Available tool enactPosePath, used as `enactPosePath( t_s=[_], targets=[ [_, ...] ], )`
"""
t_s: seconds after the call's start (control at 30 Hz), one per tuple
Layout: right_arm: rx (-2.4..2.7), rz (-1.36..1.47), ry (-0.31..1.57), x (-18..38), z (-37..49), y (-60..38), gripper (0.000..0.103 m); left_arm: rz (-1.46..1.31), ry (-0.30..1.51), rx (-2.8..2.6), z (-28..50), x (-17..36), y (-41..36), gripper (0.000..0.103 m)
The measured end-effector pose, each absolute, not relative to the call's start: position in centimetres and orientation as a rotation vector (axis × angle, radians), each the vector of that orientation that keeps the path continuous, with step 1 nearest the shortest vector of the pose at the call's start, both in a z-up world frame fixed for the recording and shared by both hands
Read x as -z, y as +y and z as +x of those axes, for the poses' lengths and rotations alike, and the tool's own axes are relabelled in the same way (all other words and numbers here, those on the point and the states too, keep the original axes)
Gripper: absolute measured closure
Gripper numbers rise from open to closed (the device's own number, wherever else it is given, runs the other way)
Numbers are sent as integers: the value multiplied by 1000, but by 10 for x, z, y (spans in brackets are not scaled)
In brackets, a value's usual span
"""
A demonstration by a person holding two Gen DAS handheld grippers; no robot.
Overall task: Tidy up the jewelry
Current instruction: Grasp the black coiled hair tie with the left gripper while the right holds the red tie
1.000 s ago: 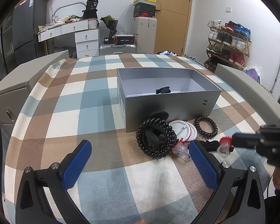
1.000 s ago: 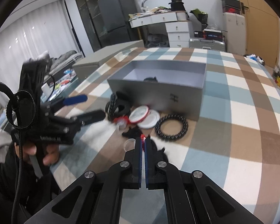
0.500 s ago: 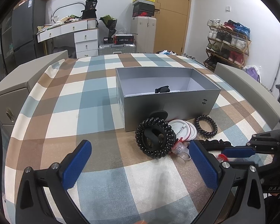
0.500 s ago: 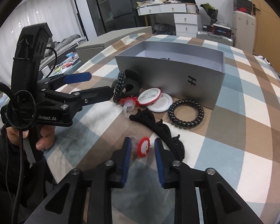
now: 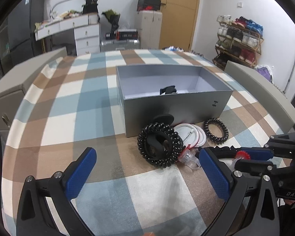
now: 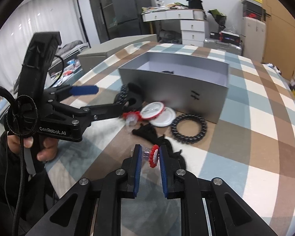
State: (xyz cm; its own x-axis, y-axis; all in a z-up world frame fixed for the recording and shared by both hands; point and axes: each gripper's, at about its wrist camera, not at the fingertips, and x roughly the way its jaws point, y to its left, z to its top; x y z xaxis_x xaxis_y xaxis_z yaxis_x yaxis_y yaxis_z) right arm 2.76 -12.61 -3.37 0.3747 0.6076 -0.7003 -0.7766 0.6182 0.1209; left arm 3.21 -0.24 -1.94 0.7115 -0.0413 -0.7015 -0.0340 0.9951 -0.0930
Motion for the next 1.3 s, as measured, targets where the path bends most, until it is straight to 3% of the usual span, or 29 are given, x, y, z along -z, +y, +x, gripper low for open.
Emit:
enactPosePath(
  t_s=[0.13,0.2,0.37,0.53,0.67,1.0,1.3],
  targets=[
    [-890,-222,783,32,32,-131,86,-185,793,42,40,19,4,2],
    [-894,-214,781,30,31,-132,86,-203,788,59,41,18,5,8],
    [-906,-206,773,27,30,-134,86,-204,830,103,47,23,1,50],
    [-910,-203,777,27,30,-134,86,-208,830,133,43,22,-1,63],
    [-910,-202,776,27,31,-134,86,-212,812,128,32,20,0,68],
    [-906,-207,780,28,31,-133,86,-202,812,110,28,20,3,67],
    [-907,-213,782,30,29,-133,86,-175,837,97,10,23,5,59]
  ],
)
